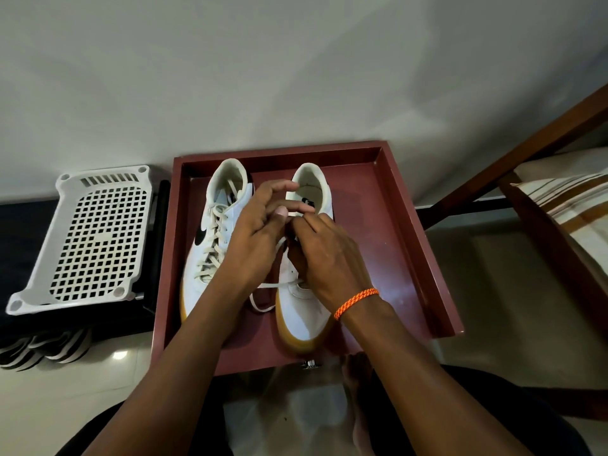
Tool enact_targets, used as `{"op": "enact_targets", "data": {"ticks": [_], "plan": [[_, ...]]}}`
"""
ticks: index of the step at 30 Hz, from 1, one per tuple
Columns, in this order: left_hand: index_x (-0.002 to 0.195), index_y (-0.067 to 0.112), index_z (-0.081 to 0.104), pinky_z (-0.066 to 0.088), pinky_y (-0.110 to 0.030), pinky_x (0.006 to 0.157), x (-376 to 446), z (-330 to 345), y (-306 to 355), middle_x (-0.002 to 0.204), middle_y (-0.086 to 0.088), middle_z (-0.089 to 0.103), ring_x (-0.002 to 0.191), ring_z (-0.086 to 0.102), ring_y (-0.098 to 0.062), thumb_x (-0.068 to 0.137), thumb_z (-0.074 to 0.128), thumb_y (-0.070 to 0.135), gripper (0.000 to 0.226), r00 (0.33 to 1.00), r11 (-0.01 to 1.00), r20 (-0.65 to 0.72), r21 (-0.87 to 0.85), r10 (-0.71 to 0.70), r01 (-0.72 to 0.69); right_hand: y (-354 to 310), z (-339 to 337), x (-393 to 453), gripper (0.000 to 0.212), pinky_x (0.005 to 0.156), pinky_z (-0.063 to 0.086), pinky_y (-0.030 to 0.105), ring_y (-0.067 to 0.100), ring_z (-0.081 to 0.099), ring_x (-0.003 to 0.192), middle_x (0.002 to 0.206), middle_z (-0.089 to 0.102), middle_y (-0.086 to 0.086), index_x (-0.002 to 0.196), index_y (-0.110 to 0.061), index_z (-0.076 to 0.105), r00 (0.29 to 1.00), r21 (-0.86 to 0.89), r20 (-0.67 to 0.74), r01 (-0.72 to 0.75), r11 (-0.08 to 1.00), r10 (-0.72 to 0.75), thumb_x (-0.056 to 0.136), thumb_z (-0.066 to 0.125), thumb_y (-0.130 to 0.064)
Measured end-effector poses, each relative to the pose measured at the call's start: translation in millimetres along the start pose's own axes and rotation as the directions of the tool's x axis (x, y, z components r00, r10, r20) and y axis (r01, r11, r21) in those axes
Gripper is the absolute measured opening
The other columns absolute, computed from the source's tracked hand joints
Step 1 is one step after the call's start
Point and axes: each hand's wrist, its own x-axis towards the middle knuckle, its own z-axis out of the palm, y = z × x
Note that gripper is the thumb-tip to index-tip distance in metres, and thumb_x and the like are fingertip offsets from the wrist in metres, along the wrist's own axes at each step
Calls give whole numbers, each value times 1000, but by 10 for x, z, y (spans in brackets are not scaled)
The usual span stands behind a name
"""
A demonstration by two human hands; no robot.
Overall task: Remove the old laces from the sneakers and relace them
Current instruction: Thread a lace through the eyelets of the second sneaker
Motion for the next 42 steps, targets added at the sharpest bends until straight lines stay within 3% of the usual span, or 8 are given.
{"op": "enact_targets", "data": {"ticks": [6,11,17,29,34,36,39,42], "plan": [[135,12,64,58,-28,82,-14,-4,8,105,-8,74,93,71,-15,115,40,10,31,999,999,18,-11,-45,45,-10,-121,69,13,68,52,37,19,61,90,102,67,0,108,-13,68,974,211,-195,-70,975,112,100,58,-12],[129,6,66,43,-38,68,5,-63,68,87,-25,70,75,65,-33,114,41,20,32,999,980,37,-199,-23,30,203,-356,180,7,75,56,35,15,68,84,91,72,-3,98,-10,74,804,527,-406,-183,830,435,99,67,-8],[132,4,59,50,-37,73,40,-303,156,85,-14,66,78,64,-27,112,36,20,35,997,844,-77,-534,10,-49,435,-372,250,7,67,58,37,14,66,71,80,71,3,96,-10,75,630,863,-241,-209,460,738,100,69,-11],[131,16,66,45,-27,65,60,-356,122,87,-5,52,72,54,-10,101,60,6,33,991,825,-98,-565,-93,22,624,-380,217,7,50,53,25,7,54,47,60,62,0,99,-3,75,275,940,17,-331,78,961,98,68,-3],[128,12,67,36,-23,58,46,-309,134,84,-8,66,65,46,-13,101,65,5,27,986,938,-134,-343,-97,46,507,-435,149,52,93,49,28,23,61,110,128,65,8,133,-21,71,476,394,-214,-757,521,853,90,56,3],[126,8,67,47,-22,61,24,-246,135,82,-16,69,66,58,-15,100,67,1,27,992,984,-119,-177,-43,21,385,-484,183,53,99,49,29,22,55,123,131,60,1,136,-24,68,675,297,-342,-583,757,654,91,56,2],[122,11,70,64,-46,79,-8,-145,141,81,-15,74,80,73,-33,98,68,-4,29,998,999,-47,23,34,-33,236,-381,226,26,95,50,39,15,55,114,117,68,-11,114,-23,78,927,408,-173,-239,881,332,101,55,-21],[124,12,69,62,-52,74,-5,-143,131,81,-13,74,81,72,-41,99,67,-5,31,998,997,-28,66,52,-50,124,-171,148,38,109,39,46,11,40,124,134,59,-14,99,-23,79,964,389,116,-266,882,239,103,47,-43]]}}
